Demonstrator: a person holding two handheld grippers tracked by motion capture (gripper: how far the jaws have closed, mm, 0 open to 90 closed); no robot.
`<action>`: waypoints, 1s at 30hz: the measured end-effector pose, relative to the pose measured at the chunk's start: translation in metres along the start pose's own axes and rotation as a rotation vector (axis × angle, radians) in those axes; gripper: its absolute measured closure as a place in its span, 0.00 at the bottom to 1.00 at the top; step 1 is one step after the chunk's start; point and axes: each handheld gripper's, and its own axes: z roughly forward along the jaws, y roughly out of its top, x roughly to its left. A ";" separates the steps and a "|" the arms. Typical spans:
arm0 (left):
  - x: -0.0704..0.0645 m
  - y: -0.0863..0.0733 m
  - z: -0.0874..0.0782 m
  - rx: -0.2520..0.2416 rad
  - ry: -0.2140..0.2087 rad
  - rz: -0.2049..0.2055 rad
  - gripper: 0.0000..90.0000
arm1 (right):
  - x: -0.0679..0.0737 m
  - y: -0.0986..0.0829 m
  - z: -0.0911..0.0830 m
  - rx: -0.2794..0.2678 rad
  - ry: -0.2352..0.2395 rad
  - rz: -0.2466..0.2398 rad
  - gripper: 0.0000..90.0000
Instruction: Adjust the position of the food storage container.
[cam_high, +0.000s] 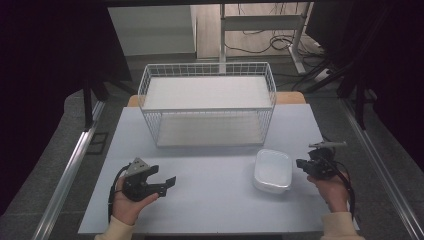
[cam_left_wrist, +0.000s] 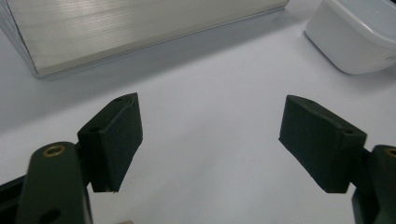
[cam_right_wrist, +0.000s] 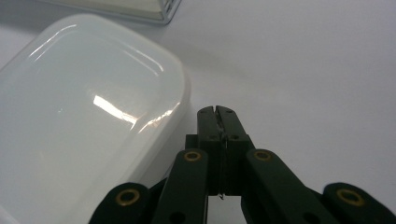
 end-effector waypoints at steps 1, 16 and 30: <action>0.000 0.000 0.000 0.002 -0.002 -0.001 0.23 | 0.001 0.000 0.002 0.008 0.004 -0.007 1.00; 0.000 -0.001 0.002 0.016 0.008 -0.004 0.23 | 0.026 0.002 0.017 0.051 0.051 -0.072 1.00; 0.000 -0.001 0.002 0.022 0.009 -0.004 0.24 | 0.045 0.004 0.022 0.040 0.084 -0.119 1.00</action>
